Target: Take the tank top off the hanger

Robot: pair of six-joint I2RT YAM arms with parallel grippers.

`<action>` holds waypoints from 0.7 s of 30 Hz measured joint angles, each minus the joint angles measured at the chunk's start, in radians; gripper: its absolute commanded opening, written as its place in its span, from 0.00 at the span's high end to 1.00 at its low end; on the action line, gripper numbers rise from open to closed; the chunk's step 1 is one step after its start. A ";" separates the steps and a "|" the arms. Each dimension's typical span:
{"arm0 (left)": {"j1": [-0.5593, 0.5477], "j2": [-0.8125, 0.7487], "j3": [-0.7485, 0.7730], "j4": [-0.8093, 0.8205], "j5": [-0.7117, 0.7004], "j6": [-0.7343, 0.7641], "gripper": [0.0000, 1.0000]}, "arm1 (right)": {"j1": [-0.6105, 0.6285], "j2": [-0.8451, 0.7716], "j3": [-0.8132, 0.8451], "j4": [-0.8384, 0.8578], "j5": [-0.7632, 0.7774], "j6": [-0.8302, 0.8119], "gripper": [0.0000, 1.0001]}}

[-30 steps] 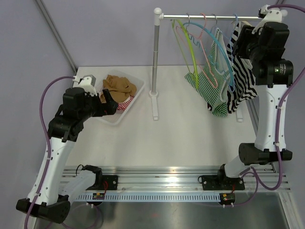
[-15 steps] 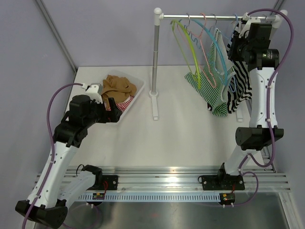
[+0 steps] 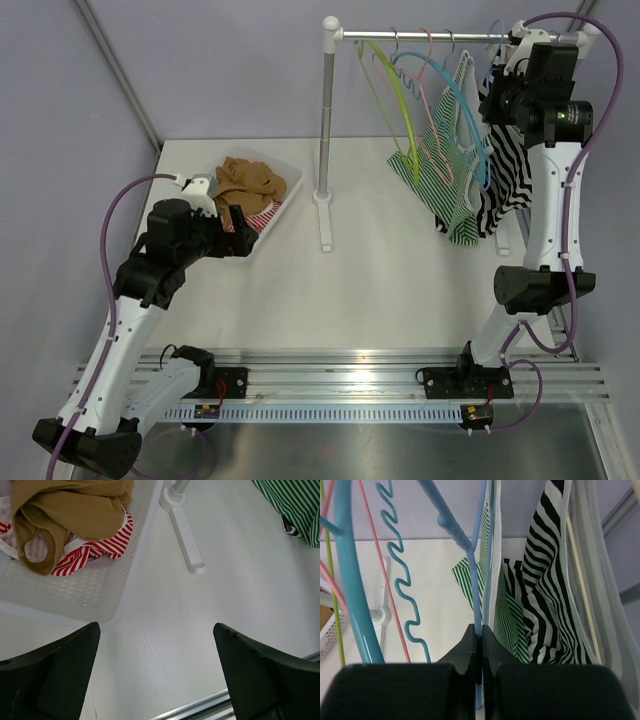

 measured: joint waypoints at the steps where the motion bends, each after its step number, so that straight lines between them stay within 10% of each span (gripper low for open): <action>1: 0.000 0.000 -0.003 0.002 0.001 0.000 0.01 | 0.000 -0.003 0.008 -0.003 0.000 0.001 1.00; 21: -0.109 0.034 0.133 -0.033 -0.014 -0.024 0.01 | 0.000 -0.480 -0.256 -0.044 0.034 0.092 1.00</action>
